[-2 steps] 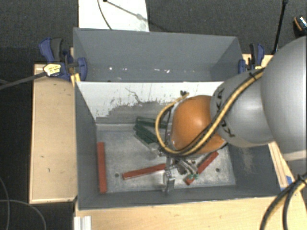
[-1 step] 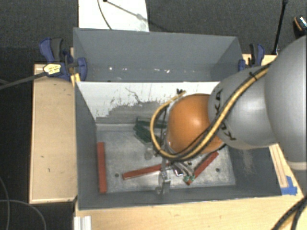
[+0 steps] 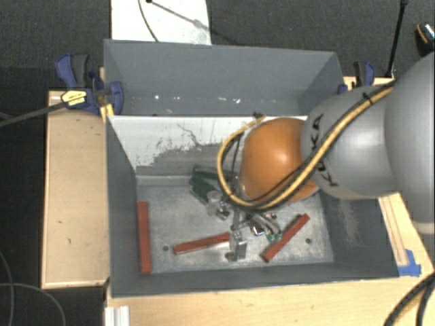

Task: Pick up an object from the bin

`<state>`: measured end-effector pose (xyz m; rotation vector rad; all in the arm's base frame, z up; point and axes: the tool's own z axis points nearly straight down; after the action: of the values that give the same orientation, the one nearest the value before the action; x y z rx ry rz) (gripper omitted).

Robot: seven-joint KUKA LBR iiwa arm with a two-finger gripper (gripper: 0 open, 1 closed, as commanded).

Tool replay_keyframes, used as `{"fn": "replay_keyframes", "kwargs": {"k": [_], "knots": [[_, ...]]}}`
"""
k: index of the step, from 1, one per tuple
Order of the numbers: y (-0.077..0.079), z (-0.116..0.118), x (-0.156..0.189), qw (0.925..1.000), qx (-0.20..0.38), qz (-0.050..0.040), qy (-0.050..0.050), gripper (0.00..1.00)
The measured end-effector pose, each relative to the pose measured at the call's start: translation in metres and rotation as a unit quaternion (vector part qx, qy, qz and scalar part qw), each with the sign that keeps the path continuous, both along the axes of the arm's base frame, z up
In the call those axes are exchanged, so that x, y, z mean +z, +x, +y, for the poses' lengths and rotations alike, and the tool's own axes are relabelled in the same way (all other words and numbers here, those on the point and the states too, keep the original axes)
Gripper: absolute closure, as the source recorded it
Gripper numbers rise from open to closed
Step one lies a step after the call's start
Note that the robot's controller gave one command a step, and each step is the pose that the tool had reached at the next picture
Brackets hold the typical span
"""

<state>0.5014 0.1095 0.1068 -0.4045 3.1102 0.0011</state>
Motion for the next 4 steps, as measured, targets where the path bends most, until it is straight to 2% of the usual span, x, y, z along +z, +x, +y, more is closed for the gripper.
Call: {"fn": "replay_keyframes", "kwargs": {"k": [1, 2, 3, 4], "knots": [[-0.0217, -0.0008, -0.0365, 1.0000, 0.009, -0.0020, 0.001, 0.00], [-0.0190, -0.0006, -0.0350, 1.0000, 0.004, -0.0031, 0.001, 0.00], [-0.0210, -0.0005, -0.0363, 1.0000, 0.003, -0.0003, 0.001, 1.00], [-0.0201, -0.0002, -0.0346, 1.0000, -0.002, -0.0011, 0.001, 1.00]]}}
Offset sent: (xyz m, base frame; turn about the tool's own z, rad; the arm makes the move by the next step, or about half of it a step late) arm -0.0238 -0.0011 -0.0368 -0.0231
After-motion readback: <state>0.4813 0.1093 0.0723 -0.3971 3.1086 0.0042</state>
